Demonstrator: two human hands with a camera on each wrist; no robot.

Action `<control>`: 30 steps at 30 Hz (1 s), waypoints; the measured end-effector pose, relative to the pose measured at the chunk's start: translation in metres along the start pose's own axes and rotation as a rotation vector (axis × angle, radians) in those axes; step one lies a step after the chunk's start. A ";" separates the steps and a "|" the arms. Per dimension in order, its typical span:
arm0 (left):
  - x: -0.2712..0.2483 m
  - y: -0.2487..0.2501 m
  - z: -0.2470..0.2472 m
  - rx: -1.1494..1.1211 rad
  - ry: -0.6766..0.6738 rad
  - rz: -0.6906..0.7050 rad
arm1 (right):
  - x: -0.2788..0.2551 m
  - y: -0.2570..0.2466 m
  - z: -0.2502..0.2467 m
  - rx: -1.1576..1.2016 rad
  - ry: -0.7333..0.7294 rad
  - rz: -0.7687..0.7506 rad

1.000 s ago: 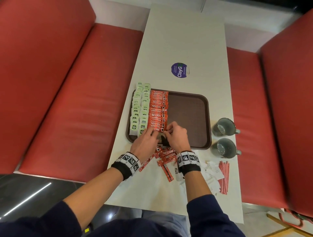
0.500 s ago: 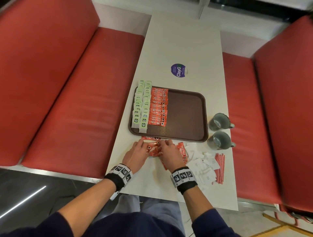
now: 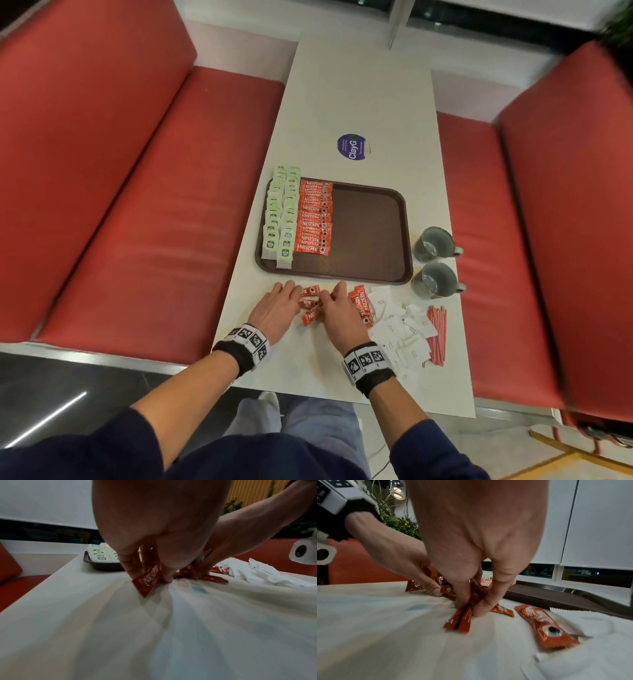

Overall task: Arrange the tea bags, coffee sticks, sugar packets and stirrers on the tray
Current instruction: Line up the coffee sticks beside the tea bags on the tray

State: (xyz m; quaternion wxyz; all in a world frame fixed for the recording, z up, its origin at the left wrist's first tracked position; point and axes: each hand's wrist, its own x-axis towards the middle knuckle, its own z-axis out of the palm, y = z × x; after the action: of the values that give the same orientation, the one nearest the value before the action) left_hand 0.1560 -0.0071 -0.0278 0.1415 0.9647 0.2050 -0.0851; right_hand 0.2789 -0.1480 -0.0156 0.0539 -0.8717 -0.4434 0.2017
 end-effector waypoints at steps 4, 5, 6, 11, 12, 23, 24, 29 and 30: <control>-0.013 -0.001 0.011 0.003 0.009 -0.018 | -0.008 -0.001 0.004 -0.006 0.008 -0.006; -0.016 0.001 0.010 0.006 -0.011 -0.018 | -0.008 -0.001 0.004 -0.011 0.010 -0.005; -0.017 0.002 0.010 0.020 -0.024 -0.008 | -0.007 0.000 0.005 -0.010 0.019 -0.005; -0.014 -0.001 0.001 0.054 -0.097 -0.062 | 0.006 0.002 -0.003 0.054 0.049 0.032; -0.012 0.000 -0.004 -0.003 -0.107 -0.075 | 0.008 0.003 -0.007 0.089 0.065 0.043; -0.013 -0.001 -0.037 -0.910 -0.066 -0.242 | -0.001 -0.007 -0.027 0.743 0.215 0.288; -0.013 0.003 -0.038 -0.932 -0.059 -0.230 | -0.003 -0.013 -0.026 0.922 0.183 0.313; -0.013 0.024 -0.042 -0.886 -0.036 -0.117 | 0.000 -0.049 -0.020 1.418 0.029 0.325; -0.014 0.028 -0.045 -0.853 -0.031 -0.099 | 0.001 -0.053 -0.018 1.432 0.039 0.318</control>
State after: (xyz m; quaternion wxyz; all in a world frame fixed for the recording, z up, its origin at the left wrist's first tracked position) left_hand 0.1603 -0.0226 0.0247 0.5265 0.8075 0.2657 -0.0138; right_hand 0.2473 -0.1137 0.0147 0.5882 -0.6802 -0.0702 0.4317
